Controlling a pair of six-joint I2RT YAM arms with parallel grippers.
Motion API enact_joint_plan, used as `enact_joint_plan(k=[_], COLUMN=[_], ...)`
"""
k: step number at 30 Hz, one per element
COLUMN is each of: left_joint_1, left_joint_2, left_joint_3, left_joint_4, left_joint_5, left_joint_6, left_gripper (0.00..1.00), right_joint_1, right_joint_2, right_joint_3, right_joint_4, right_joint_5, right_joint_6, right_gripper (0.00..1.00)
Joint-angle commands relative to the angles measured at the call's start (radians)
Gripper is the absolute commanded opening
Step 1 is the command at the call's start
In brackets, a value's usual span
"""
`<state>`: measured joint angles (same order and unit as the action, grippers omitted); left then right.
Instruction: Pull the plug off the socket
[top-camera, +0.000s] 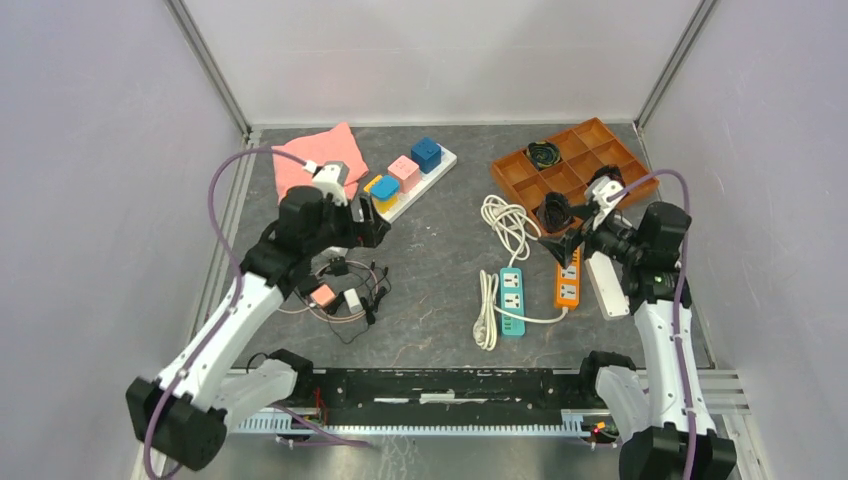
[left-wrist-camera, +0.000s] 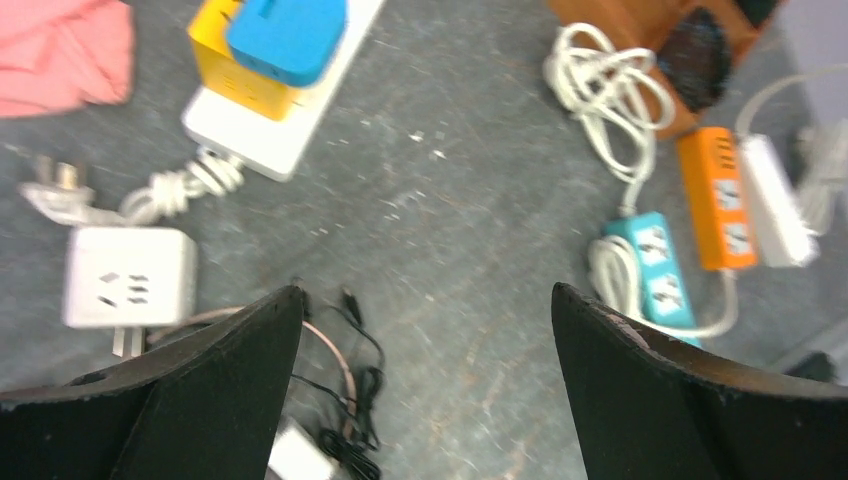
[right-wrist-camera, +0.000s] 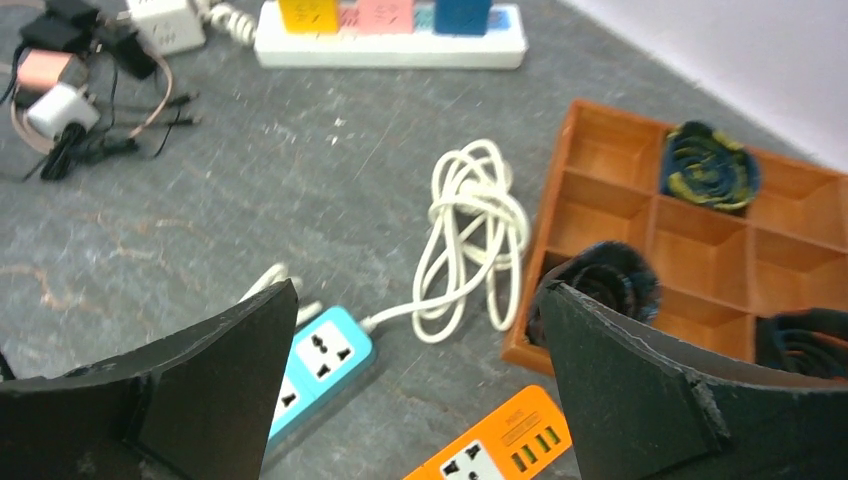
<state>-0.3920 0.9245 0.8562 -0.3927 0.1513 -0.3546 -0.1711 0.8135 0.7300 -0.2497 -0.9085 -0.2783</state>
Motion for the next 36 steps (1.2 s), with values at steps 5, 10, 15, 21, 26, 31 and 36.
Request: enact_joint_plan(k=[5, 10, 15, 21, 26, 31, 36], left_joint_1=[-0.07, -0.179, -0.268, -0.275, -0.274, -0.262, -0.258], left_joint_2=[0.4, 0.571, 0.781, 0.95, 0.978, 1.015, 1.048], left_joint_3=[0.255, 0.362, 0.5, 0.593, 0.555, 0.538, 0.541], left_joint_4=[0.053, 0.144, 0.179, 0.163, 0.234, 0.291, 0.263], left_joint_5=[-0.294, -0.469, -0.676, -0.849, -0.918, -0.942, -0.942], left_joint_6=[0.297, 0.474, 0.671, 0.761, 0.813, 0.828, 0.811], left_gripper=[0.95, 0.95, 0.91, 0.76, 0.69, 0.67, 0.67], right_joint_1=[0.022, 0.025, 0.028, 0.03, 0.032, 0.033, 0.034], right_joint_2=[0.042, 0.068, 0.053, 0.024, 0.018, 0.017, 0.012], right_joint_3=[-0.159, -0.157, -0.156, -0.155, -0.149, -0.142, -0.141], right_joint_4=[0.173, 0.107, 0.069, 0.048, 0.029, 0.015, 0.013], right_joint_5=[-0.121, -0.12, -0.117, -0.118, -0.119, -0.124, -0.119], right_joint_6=[-0.133, -0.199, -0.225, -0.236, -0.246, -0.252, -0.255], right_gripper=[0.98, 0.98, 0.98, 0.98, 0.98, 0.98, 0.98])
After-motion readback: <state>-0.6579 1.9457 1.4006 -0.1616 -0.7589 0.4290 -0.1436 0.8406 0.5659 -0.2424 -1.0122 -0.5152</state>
